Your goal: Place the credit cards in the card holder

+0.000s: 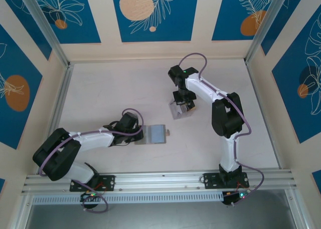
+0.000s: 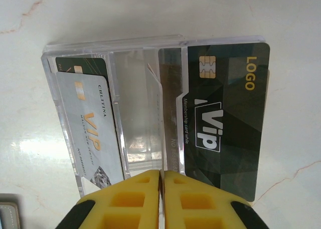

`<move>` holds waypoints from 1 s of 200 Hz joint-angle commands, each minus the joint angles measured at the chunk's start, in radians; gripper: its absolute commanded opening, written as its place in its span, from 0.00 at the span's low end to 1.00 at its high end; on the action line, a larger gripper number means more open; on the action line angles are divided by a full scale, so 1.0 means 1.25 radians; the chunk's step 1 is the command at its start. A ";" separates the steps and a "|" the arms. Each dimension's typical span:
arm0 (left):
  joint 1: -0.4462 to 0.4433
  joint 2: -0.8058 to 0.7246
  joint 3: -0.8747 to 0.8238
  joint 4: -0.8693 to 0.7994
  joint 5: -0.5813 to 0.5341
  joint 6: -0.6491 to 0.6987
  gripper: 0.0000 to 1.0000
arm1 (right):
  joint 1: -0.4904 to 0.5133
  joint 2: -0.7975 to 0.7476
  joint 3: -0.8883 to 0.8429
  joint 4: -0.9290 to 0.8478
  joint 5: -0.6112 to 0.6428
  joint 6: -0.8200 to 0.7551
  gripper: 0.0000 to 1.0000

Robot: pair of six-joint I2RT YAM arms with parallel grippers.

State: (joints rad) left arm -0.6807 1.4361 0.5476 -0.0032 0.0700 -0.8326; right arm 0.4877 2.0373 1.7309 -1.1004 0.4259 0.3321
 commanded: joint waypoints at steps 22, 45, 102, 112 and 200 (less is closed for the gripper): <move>0.004 0.037 -0.032 -0.064 -0.014 -0.010 0.00 | -0.006 -0.016 -0.011 -0.026 -0.002 0.013 0.11; 0.005 0.037 -0.031 -0.063 -0.013 -0.010 0.00 | -0.007 -0.016 -0.013 -0.029 -0.001 0.015 0.13; 0.004 0.042 -0.027 -0.062 -0.012 -0.010 0.00 | -0.010 -0.018 -0.013 -0.033 -0.002 0.014 0.11; 0.004 0.041 -0.027 -0.062 -0.013 -0.009 0.00 | -0.011 -0.021 -0.015 -0.029 -0.012 0.011 0.10; 0.005 0.045 -0.022 -0.066 -0.013 -0.006 0.00 | -0.017 -0.013 -0.010 -0.023 0.040 0.011 0.26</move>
State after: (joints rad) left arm -0.6807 1.4364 0.5476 -0.0032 0.0700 -0.8326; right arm 0.4713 2.0365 1.7142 -1.1126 0.4572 0.3470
